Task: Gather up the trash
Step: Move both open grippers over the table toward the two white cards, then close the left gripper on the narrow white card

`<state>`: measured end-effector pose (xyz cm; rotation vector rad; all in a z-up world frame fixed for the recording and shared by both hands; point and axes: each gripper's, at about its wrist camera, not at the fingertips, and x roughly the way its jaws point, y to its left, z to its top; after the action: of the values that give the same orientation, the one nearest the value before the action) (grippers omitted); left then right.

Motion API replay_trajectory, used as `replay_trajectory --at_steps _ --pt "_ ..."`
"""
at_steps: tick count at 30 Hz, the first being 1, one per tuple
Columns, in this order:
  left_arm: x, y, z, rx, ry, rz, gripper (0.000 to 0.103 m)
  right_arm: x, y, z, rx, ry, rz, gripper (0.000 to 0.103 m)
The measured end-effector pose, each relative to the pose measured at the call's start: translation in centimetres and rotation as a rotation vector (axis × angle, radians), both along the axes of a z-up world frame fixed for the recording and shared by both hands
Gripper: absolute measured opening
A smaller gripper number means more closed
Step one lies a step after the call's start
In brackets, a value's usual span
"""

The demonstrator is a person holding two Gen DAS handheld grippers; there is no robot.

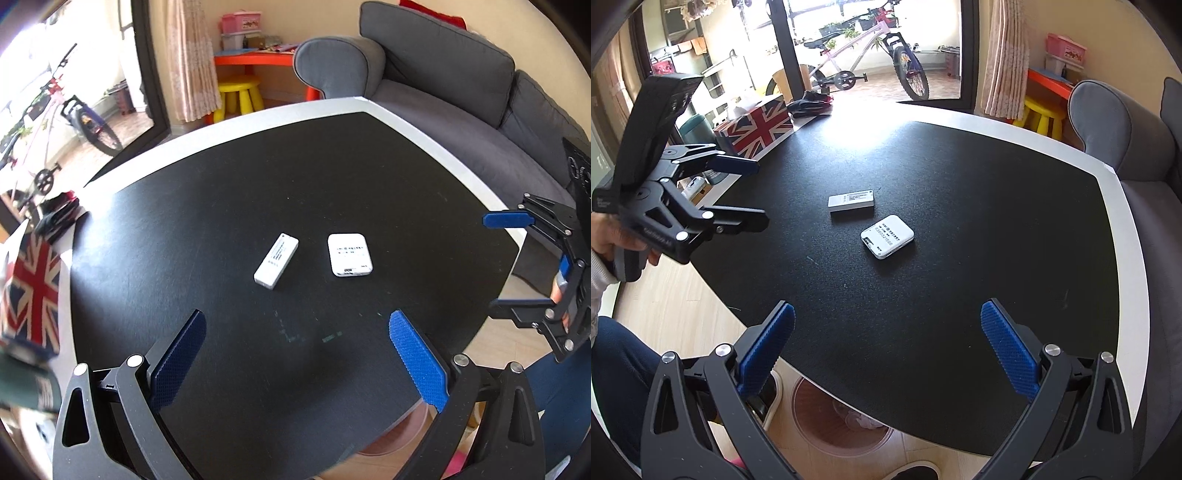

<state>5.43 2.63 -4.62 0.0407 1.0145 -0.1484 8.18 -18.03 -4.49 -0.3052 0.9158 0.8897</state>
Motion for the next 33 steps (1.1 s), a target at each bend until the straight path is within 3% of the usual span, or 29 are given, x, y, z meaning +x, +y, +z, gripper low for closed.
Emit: replay_trajectory --at_steps 17,24,28,30,33 --pt "6.6 0.5 -4.4 0.064 0.092 -0.165 0.095 0.7 -0.9 -1.6 -0.013 0.023 -0.017 0.099" --pt "7.3 0.7 -5.6 0.052 0.131 -0.186 0.053 0.8 -0.7 -2.2 -0.028 0.032 -0.011 0.099" --pt "7.2 0.9 -5.4 0.051 0.117 -0.176 0.038 0.9 -0.5 -2.4 -0.032 0.038 -0.009 0.099" --pt "7.0 1.0 -5.3 0.054 0.114 -0.172 0.023 1.0 -0.4 -2.4 -0.033 0.037 -0.008 0.099" --pt "6.7 0.9 -5.3 0.059 0.12 -0.167 0.019 1.0 -0.2 -2.5 -0.033 0.038 -0.008 0.099"
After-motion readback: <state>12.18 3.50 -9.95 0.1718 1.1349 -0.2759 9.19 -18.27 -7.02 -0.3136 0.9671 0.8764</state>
